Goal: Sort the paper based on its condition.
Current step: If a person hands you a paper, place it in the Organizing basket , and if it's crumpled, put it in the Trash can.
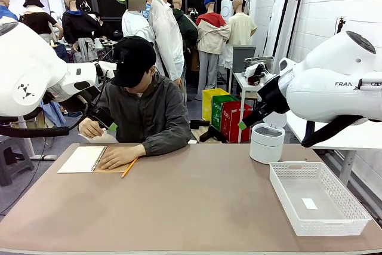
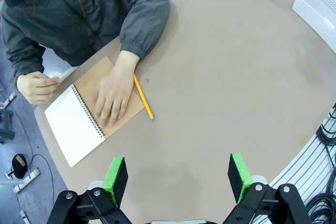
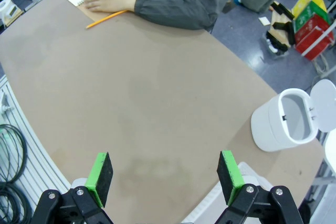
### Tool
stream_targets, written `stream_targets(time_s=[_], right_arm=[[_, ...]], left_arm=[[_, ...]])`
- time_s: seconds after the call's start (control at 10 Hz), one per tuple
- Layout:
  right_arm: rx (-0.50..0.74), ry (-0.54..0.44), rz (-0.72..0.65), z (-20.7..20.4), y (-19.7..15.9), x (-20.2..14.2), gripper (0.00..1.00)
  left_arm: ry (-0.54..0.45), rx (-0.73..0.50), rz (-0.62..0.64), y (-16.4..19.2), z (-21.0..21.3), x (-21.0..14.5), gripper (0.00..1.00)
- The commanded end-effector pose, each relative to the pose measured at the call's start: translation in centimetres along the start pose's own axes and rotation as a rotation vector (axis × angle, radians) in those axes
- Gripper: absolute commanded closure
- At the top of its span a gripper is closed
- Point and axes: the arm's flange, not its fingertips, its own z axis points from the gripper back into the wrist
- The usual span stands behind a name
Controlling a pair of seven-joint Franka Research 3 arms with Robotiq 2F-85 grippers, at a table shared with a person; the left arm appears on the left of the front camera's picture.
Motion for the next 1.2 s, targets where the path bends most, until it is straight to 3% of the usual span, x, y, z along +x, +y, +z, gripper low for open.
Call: stream_targets(time_s=[0.0,1.1], right_arm=[[0.005,-0.001,-0.001,0.00,-0.01,0.02,0.00],[0.005,-0.001,-0.001,0.00,-0.01,0.02,0.00]], left_arm=[[0.003,0.003,-0.001,0.06,0.06,0.01,0.00],[0.003,0.003,-0.001,0.06,0.06,0.01,0.00]])
